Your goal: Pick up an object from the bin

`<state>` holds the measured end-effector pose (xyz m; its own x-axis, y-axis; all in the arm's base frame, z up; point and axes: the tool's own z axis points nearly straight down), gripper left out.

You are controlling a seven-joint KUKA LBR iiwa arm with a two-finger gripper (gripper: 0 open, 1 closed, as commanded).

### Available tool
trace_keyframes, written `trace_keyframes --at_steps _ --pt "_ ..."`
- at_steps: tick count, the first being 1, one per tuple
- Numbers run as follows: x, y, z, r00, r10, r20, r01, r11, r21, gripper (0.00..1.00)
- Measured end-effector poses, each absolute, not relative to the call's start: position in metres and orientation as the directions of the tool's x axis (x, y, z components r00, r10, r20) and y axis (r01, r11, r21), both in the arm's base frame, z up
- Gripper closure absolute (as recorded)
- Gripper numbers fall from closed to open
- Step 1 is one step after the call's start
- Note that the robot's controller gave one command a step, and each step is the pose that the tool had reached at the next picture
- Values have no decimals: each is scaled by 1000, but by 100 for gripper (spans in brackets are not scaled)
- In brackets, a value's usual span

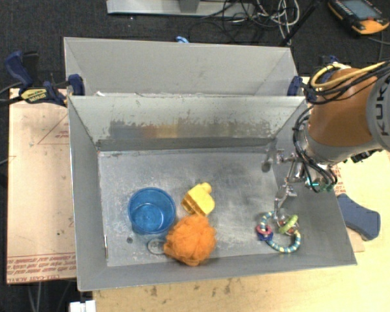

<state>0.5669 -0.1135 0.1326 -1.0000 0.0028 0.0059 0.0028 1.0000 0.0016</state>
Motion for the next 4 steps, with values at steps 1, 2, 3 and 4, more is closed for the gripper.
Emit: trace_keyframes --at_steps 1,2,3,4 --pt "569 -113 136 -1000 0 -1 0 1000 0 0" --pt "516 -141 77 -1000 -9 -4 -9 1000 0 0" --pt "515 -143 103 -1000 -24 1 -24 1000 1 0" --pt "517 -142 110 -1000 -20 -5 -20 1000 0 0"
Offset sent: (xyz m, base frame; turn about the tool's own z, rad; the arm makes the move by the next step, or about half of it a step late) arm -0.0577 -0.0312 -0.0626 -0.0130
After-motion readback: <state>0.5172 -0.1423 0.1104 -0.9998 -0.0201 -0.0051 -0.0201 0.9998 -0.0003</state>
